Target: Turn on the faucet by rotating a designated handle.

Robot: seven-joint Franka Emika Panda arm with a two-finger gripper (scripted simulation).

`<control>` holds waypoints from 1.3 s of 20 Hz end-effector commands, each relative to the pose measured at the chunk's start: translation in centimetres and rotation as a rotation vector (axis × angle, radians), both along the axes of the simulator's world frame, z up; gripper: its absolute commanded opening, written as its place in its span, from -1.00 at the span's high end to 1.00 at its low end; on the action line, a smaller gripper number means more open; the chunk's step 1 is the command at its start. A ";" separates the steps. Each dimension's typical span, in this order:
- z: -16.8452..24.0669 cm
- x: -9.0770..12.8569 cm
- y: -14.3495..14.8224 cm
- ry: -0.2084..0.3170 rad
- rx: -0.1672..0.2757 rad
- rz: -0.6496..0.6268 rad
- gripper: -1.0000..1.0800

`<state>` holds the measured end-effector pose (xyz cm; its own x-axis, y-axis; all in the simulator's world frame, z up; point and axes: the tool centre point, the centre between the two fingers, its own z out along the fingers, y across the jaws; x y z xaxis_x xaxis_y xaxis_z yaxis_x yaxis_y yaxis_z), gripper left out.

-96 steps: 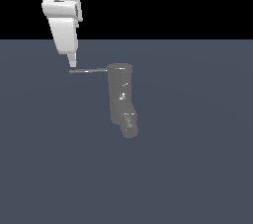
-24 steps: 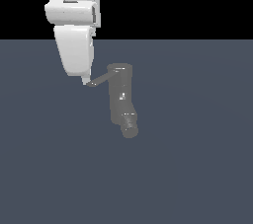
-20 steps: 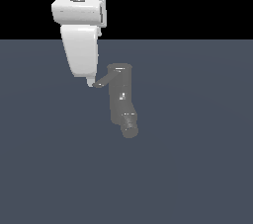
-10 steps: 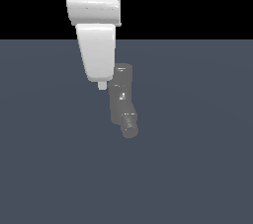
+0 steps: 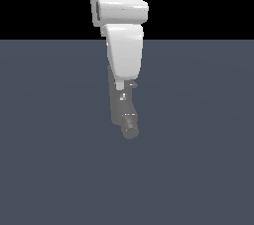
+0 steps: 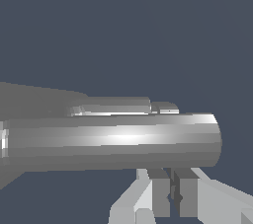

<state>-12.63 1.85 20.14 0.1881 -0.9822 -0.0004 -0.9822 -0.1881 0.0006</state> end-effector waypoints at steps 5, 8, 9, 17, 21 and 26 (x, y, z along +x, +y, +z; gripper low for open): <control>0.0 0.7 -4.4 -0.001 0.000 -0.016 1.00; 0.0 1.0 -6.0 -0.001 0.000 -0.017 1.00; 0.0 1.1 -6.6 -0.001 0.000 -0.017 1.00; 0.0 2.5 -6.8 0.000 0.000 0.007 1.00; 0.0 3.7 -7.8 0.000 0.000 0.003 1.00; 0.0 5.2 -9.0 0.000 0.000 -0.002 1.00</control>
<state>-8.01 -6.56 20.14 0.1921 -0.9814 -0.0007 -0.9814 -0.1921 0.0041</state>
